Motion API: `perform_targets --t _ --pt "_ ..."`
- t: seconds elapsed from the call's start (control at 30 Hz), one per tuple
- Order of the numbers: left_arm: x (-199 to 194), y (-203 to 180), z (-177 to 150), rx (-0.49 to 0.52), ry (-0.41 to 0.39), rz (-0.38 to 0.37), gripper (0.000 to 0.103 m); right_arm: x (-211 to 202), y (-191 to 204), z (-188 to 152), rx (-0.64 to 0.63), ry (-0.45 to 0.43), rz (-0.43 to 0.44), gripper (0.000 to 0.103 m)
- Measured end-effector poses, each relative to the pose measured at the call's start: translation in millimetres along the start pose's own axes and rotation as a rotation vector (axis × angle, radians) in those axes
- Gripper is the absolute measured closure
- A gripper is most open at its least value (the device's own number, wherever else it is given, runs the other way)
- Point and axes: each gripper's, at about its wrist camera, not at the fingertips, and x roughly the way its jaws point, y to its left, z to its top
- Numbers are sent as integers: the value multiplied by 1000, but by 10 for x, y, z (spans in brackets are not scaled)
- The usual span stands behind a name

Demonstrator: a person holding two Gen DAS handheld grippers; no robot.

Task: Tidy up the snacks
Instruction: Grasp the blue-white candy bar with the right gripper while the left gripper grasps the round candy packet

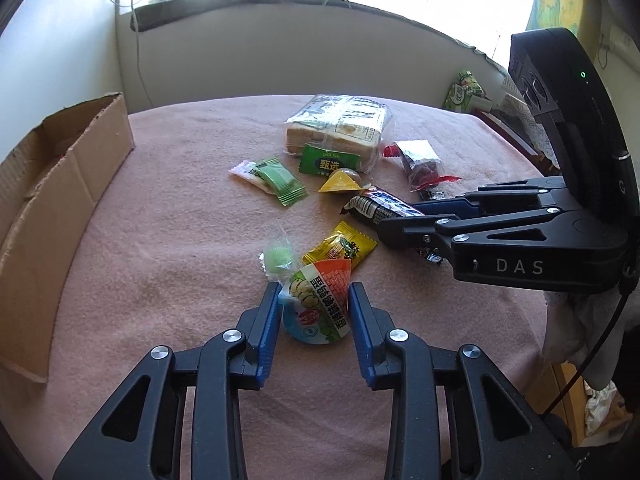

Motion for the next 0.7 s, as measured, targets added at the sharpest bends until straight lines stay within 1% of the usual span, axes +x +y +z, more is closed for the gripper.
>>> perform_targets --t 0.3,0.47,0.7 --pt "-99 36 -37 -49 -3 -61 71 -115 -4 -105 16 -8 7 73" --pt "-167 60 -36 -60 -13 -68 71 -203 3 -138 34 -25 7 73" --pt "-339 123 -10 -79 -50 -50 71 -355 90 -102 23 -62 12 73"
